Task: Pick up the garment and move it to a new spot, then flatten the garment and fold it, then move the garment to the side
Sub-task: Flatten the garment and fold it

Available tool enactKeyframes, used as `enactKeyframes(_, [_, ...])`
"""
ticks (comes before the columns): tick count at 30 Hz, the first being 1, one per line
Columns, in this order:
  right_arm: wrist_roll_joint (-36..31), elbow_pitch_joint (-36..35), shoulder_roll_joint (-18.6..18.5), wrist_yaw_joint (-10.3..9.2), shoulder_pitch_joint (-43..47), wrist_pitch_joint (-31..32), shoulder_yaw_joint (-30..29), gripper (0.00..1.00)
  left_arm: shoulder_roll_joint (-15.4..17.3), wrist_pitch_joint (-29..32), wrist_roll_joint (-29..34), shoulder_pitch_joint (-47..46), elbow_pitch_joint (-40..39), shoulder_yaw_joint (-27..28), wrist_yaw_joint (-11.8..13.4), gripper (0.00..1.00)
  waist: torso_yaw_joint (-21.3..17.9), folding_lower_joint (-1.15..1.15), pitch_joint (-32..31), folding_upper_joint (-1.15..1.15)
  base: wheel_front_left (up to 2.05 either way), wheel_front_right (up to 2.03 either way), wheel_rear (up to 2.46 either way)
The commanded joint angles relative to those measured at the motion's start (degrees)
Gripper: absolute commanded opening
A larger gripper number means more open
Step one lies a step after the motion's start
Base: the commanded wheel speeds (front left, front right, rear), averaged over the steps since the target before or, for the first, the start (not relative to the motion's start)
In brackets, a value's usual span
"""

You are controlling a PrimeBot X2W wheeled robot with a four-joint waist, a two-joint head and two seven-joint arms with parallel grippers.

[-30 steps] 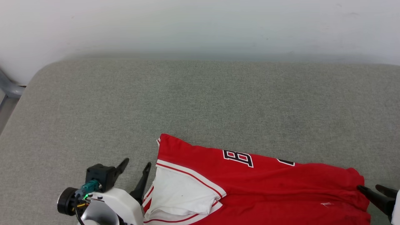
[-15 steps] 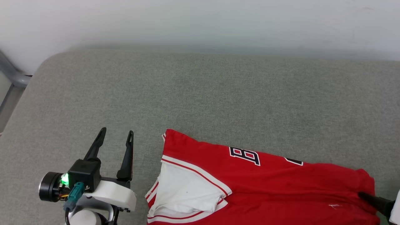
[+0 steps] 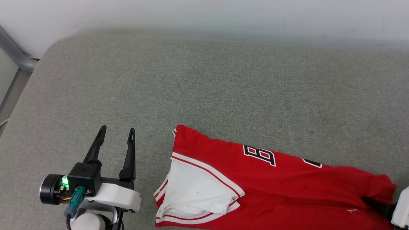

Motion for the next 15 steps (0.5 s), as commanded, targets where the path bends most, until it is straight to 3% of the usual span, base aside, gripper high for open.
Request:
enactKeyframes(1, [0.8, 1.6, 3.6, 0.16, 0.3, 0.6, 2.9, 1.00, -0.6, -0.4, 0.6, 0.2, 0.3, 0.6, -0.6, 1.00, 0.1, 0.00, 0.2, 0.00, 0.00, 0.00, 0.00])
enactKeyframes(15, [4.2, 3.0, 4.8, 0.41, -1.5, -3.1, 8.7, 1.00, -4.2, -0.4, 4.1, 0.9, 2.2, 4.7, -4.9, 1.00, -0.5, 0.00, -0.4, 0.00, 0.00, 0.00, 0.00])
